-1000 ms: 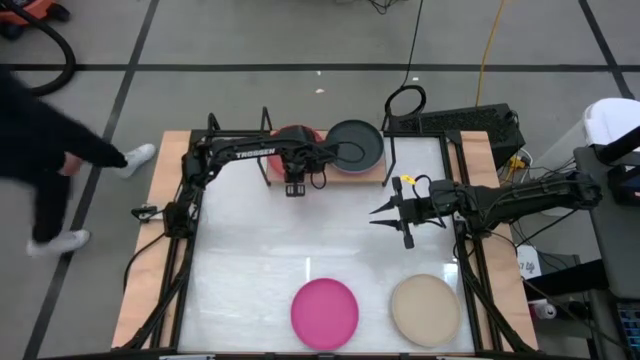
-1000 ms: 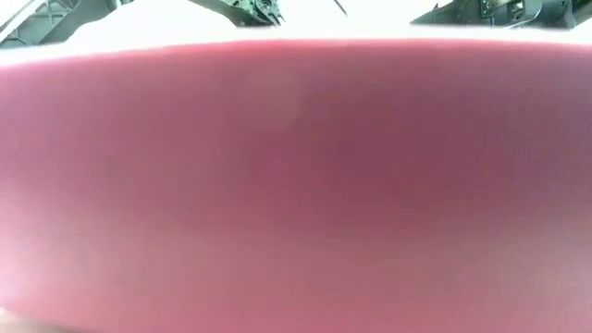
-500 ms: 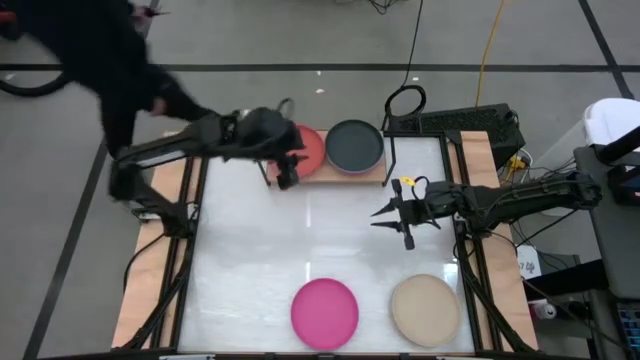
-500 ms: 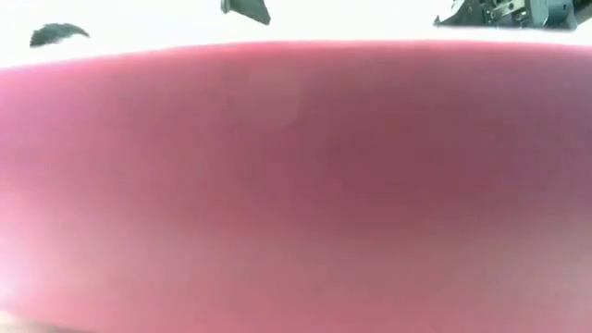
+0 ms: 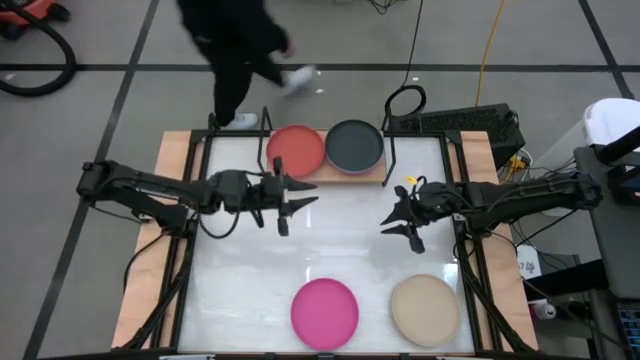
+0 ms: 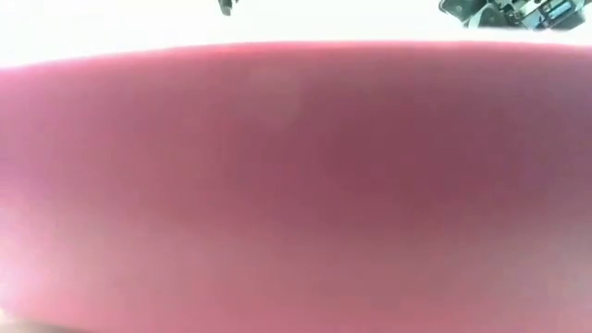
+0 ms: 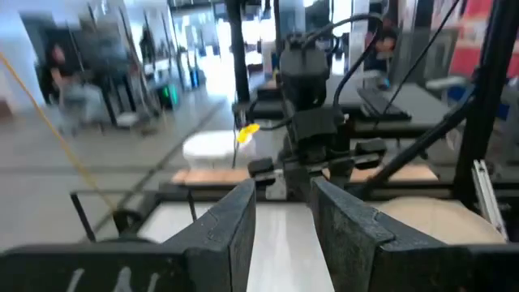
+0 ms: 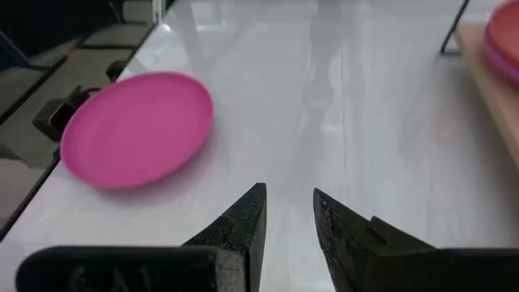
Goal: Place and stack plates onto a shelf
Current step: Stack the white plate on top of the orange plate on the shelf
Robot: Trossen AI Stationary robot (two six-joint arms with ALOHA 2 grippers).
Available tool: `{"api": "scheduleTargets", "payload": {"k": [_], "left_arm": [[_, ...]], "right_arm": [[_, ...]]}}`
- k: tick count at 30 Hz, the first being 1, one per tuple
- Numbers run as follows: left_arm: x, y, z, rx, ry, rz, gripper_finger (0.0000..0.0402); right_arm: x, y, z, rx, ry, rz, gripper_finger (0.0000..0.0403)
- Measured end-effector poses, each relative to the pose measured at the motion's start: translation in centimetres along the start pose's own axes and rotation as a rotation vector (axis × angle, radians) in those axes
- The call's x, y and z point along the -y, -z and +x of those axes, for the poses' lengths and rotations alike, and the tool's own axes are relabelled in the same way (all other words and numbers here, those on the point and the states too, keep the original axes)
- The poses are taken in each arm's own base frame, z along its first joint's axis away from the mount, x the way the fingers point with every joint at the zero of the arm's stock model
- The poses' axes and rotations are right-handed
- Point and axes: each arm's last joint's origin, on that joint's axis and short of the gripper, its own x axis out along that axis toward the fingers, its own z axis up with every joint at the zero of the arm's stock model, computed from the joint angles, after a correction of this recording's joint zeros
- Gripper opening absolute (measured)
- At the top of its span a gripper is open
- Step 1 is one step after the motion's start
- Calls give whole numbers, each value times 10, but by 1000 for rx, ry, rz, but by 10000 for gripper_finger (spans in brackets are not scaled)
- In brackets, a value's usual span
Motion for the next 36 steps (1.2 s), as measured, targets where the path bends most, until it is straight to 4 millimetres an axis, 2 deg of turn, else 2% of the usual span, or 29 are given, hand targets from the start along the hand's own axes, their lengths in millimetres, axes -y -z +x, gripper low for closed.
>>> {"api": "scheduleTargets", "payload": {"k": [5,11,17,22,28,36], "left_arm": [[1,50,3,27,-20,10,129],[-6,72,1,38,-50,-16,129],[-14,73,1,35,-79,-32,129],[-14,73,2,32,-78,-38,129],[-13,73,1,28,-71,-84,129],[-9,78,1,-23,-56,-119,129]], "right_arm": [[-1,2,-4,-86,2,58,86],[0,18,-4,-254,17,103,86],[2,15,10,-280,-52,107,87],[3,13,28,-373,-117,137,87],[-5,30,40,-564,-313,217,87],[-18,48,51,-744,-389,232,87]]}}
